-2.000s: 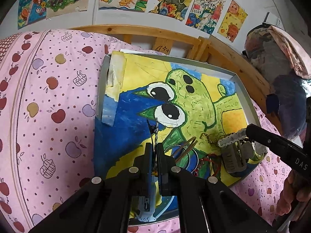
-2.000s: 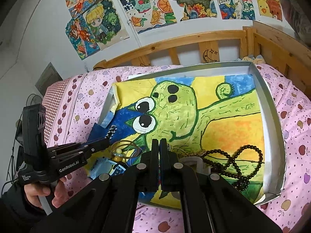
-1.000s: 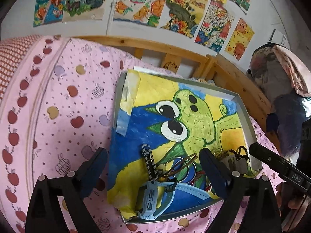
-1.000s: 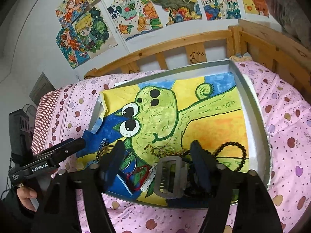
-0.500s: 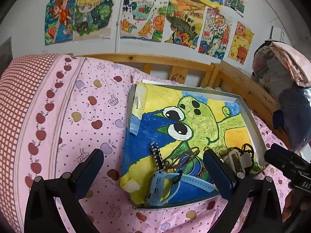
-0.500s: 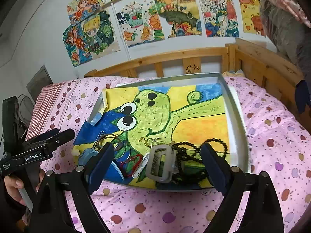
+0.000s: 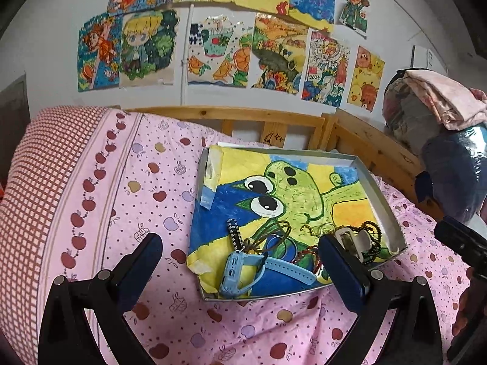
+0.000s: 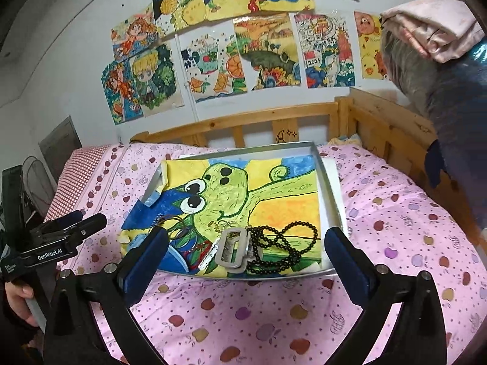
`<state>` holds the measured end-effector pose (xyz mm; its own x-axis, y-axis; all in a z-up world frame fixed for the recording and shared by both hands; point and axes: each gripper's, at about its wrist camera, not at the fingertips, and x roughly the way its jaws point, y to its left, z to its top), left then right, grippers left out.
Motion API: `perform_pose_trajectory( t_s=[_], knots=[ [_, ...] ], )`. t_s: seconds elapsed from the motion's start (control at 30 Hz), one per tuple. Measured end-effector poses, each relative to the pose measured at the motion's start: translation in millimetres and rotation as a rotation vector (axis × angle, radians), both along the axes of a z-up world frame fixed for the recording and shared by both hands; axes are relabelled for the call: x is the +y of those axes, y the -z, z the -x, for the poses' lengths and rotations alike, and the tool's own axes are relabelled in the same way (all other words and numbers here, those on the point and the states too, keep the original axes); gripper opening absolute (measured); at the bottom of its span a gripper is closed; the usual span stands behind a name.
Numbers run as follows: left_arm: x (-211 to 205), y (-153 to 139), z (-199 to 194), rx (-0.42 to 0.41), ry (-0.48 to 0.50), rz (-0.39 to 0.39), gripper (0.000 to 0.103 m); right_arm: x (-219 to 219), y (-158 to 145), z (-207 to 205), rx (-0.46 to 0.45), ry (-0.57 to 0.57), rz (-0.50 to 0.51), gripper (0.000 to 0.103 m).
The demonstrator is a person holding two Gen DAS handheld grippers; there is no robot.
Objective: Organize jewelry
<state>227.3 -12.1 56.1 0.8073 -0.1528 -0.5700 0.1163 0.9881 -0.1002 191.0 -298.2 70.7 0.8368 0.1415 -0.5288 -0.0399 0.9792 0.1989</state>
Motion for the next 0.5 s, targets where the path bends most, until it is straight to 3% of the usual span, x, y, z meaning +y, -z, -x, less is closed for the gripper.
perform_pose_trajectory(
  t_s=[0.5],
  knots=[
    [1.2,-23.6,61.3,-0.074,0.033,-0.033,0.103,6.1,-17.8,65.2,-0.006,-0.069,-0.043,0.101]
  ],
)
